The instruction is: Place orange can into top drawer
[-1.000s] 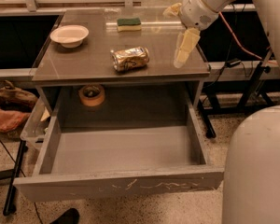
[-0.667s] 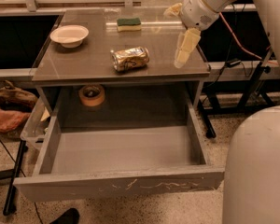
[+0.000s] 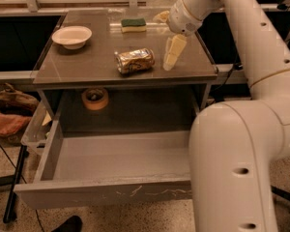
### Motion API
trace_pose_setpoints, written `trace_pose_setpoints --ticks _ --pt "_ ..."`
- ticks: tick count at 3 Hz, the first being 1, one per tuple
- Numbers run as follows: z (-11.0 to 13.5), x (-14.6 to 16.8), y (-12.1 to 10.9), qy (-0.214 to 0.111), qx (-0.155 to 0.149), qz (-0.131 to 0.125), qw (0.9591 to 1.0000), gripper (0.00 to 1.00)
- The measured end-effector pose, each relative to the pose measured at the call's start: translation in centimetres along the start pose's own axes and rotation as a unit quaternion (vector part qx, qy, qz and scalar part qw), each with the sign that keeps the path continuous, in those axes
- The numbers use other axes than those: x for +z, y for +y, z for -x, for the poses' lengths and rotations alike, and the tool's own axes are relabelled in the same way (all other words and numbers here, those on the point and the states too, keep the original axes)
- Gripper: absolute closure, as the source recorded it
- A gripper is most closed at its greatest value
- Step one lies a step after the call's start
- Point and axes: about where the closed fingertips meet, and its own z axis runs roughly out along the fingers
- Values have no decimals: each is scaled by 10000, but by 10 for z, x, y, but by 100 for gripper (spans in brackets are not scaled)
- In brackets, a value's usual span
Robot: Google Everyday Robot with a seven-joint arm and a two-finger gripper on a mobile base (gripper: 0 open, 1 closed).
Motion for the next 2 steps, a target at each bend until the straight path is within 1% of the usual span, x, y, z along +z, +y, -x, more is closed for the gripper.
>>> trace_pose_setpoints --ticks 1,2 --pt "-3 20 -14 -52 -24 -28 10000 0" --pt "0 30 -21 -7 -63 -17 10000 0"
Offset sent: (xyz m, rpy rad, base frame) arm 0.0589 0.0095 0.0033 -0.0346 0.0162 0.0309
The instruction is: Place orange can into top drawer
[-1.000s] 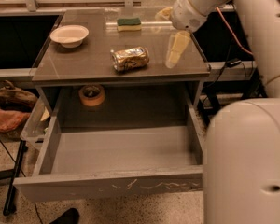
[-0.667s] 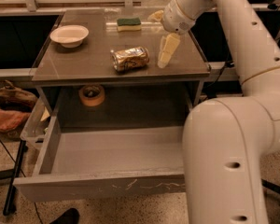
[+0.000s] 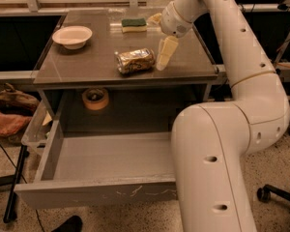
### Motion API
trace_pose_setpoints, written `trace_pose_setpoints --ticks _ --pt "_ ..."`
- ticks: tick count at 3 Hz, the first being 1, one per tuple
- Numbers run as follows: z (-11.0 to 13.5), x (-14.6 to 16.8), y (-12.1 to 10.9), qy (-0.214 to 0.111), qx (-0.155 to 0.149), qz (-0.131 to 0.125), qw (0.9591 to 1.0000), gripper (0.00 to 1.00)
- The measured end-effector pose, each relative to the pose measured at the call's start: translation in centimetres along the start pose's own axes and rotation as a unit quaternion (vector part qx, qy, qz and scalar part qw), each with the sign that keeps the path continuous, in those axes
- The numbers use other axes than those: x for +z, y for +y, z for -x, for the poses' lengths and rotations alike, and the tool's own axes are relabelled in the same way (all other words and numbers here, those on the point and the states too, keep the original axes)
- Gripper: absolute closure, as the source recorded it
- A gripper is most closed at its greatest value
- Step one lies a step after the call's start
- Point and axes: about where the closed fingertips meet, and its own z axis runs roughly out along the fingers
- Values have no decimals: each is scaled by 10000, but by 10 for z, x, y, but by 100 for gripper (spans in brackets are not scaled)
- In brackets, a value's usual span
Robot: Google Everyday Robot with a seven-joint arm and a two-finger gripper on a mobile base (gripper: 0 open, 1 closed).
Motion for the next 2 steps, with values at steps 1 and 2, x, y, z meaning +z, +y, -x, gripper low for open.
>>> trace_pose_setpoints --ticks 1,2 --pt "11 10 -3 -32 21 68 10000 0" --pt "23 22 -5 -149 76 143 9998 0"
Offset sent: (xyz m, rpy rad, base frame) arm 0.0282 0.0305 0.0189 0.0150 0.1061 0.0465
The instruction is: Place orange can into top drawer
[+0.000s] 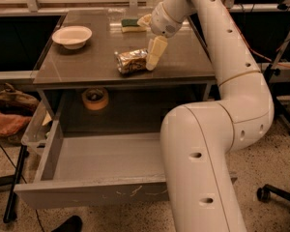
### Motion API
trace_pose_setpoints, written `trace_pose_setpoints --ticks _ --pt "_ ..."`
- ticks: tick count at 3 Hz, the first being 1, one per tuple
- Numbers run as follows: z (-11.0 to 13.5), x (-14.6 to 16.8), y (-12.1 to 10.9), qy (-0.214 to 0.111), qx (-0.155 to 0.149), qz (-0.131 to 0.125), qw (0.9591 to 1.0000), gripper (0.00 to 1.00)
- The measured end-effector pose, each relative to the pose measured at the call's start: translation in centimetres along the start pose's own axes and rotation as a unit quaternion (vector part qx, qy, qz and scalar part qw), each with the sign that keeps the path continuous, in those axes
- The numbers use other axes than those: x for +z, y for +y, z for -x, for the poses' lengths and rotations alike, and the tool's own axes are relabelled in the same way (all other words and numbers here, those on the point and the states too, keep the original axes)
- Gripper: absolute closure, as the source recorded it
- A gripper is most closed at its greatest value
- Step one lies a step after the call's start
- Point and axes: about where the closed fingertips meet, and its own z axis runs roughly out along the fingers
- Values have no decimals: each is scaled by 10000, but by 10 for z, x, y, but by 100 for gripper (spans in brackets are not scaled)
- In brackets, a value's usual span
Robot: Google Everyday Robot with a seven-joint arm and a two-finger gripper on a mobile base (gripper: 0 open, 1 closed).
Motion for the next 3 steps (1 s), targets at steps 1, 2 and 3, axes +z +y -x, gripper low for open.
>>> trace_pose_setpoints --ticks 1,2,3 --pt "11 12 0 -209 64 95 9997 0" --pt "19 19 1 -339 106 169 9992 0" --pt "25 22 5 -458 163 262 9985 0"
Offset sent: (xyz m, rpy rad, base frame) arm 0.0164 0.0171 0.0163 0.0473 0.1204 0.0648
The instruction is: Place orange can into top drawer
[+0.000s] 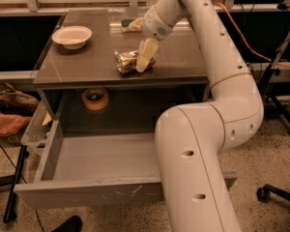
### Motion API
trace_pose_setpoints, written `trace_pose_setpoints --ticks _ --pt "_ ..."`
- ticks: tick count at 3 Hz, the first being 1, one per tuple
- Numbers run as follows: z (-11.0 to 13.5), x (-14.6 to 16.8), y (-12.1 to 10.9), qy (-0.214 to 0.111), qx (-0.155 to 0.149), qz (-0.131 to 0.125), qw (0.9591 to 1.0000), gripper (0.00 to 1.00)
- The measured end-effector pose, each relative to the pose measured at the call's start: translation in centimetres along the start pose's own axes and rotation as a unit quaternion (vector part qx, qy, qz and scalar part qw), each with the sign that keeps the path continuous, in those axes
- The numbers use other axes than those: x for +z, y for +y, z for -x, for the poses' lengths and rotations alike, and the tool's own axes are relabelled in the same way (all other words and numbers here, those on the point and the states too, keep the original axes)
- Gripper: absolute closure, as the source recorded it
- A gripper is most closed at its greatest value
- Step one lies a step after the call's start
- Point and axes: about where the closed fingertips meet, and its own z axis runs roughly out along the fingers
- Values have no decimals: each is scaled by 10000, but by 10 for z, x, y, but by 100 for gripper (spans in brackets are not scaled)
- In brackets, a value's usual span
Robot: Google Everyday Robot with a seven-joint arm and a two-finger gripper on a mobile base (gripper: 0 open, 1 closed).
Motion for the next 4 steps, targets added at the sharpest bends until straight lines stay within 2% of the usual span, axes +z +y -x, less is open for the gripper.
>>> trace_pose_setpoints --ticks 1,2,4 --pt "4 4 2 -86 71 79 9999 0" --pt "4 4 2 -86 71 79 9999 19" --pt "4 4 2 -86 71 79 9999 65"
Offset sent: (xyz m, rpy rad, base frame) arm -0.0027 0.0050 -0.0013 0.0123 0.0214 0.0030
